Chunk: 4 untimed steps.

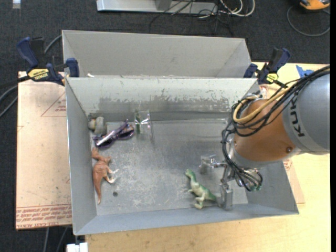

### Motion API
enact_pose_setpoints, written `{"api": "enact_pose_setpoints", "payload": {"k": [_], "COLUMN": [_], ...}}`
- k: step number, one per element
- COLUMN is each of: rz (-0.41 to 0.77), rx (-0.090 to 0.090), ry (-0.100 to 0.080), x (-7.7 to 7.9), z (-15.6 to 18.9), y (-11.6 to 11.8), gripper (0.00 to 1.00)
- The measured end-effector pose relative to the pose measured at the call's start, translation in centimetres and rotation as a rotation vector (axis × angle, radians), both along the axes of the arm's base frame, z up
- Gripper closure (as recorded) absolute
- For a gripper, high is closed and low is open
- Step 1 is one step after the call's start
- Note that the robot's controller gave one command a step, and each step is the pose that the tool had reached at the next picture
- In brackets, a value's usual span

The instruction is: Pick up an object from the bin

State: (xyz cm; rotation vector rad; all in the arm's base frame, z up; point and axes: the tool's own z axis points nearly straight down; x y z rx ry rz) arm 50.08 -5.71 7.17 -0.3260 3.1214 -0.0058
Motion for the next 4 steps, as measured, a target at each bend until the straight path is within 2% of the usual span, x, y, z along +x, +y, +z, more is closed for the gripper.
{"api": "enact_pose_setpoints", "payload": {"k": [1,2,3,4], "rz": [0.062,0.071,0.148,0.148], "rx": [0.002,0.002,0.002,0.002], "ry": [-0.007,-0.010,-0.012,-0.026], "x": [-1.0,-0.8,-1.7,-1.3], "z": [0.1,0.0,-0.2,0.0], "y": [0.4,4.4,3.5,3.5], "gripper": [0.00,0.00,1.00,0.00]}}
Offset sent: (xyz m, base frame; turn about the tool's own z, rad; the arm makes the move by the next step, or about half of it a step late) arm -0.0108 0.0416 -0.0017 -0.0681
